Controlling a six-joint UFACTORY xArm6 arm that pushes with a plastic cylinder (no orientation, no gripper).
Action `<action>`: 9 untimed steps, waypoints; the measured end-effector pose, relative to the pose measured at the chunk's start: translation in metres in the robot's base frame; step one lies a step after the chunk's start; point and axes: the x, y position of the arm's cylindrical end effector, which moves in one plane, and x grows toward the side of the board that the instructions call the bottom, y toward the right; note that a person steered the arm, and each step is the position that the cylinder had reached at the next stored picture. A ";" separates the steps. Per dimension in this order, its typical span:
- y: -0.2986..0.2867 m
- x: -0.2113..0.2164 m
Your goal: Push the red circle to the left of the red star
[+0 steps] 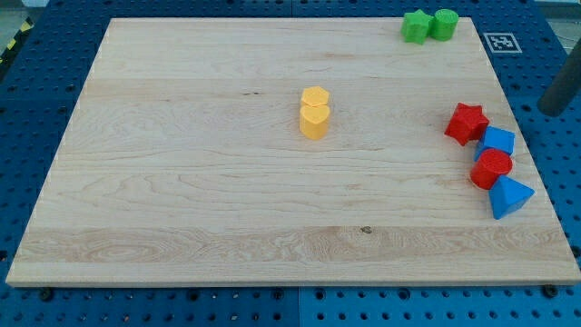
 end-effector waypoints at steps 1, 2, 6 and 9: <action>0.001 0.047; 0.000 0.101; -0.175 0.102; -0.202 0.112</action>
